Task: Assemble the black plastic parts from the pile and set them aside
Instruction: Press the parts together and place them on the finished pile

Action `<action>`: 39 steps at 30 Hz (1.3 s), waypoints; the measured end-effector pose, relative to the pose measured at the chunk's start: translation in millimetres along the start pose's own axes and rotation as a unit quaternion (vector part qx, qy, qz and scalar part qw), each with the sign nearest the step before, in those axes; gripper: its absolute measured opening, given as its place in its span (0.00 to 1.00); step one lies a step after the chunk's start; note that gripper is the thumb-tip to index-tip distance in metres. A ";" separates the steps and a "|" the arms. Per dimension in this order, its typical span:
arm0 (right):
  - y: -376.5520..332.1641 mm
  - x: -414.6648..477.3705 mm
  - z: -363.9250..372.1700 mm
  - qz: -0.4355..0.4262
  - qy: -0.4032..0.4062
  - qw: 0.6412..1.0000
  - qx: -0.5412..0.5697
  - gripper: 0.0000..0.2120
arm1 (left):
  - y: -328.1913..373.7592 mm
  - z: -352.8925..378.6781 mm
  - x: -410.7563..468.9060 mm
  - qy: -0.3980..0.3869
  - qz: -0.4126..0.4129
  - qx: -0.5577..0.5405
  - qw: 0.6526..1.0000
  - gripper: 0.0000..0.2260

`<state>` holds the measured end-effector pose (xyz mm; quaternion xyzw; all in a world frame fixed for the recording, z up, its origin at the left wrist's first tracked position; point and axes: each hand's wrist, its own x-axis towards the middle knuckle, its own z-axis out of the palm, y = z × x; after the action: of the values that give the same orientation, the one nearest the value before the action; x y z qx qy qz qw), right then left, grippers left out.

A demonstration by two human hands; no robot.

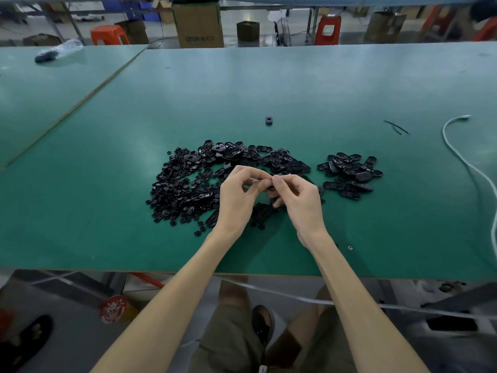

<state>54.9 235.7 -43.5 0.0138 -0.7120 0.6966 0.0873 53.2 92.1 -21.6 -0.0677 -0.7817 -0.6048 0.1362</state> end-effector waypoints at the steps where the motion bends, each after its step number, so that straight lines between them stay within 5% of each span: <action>1: -0.2 -0.1 0.0 0.000 -0.001 1.000 -0.004 0.06 | -0.2 -0.1 -0.3 0.003 0.004 0.000 1.000 0.09; 10: -2.8 -0.8 1.3 0.014 -0.007 0.999 -0.031 0.12 | -0.4 -1.9 -1.3 0.005 0.014 -0.029 0.999 0.05; 39: -6.2 -2.6 0.4 0.023 0.036 0.999 -0.010 0.05 | -12.3 -3.9 0.9 -0.006 0.000 -0.066 0.998 0.13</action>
<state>58.3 234.8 -37.8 -0.0288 -0.7155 0.6913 0.0965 49.6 85.0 -31.9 -0.0806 -0.7408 -0.6547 0.1269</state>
